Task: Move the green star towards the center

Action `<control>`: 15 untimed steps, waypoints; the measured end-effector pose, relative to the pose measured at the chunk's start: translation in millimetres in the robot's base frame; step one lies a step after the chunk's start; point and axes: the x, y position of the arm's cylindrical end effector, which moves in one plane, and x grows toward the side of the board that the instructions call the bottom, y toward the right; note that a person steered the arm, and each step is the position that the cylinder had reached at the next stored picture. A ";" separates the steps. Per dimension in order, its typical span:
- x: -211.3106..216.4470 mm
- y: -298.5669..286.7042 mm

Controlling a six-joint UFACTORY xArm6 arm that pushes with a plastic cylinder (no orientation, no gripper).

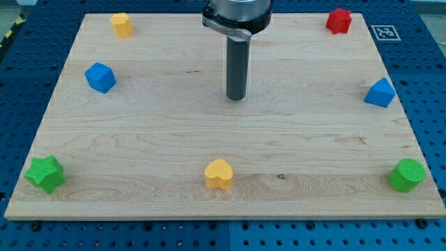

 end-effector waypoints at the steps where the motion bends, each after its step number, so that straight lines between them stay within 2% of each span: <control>1: 0.0 0.0; 2: 0.2 -15.1; 4: 43.6 -103.3; 6: 50.6 -269.3; 7: 75.6 -320.9; 9: 81.6 -322.0; 10: 98.8 -321.8; 11: 162.6 -321.7; 12: 189.8 -321.6; 13: 189.9 -315.7; 15: 157.9 -270.0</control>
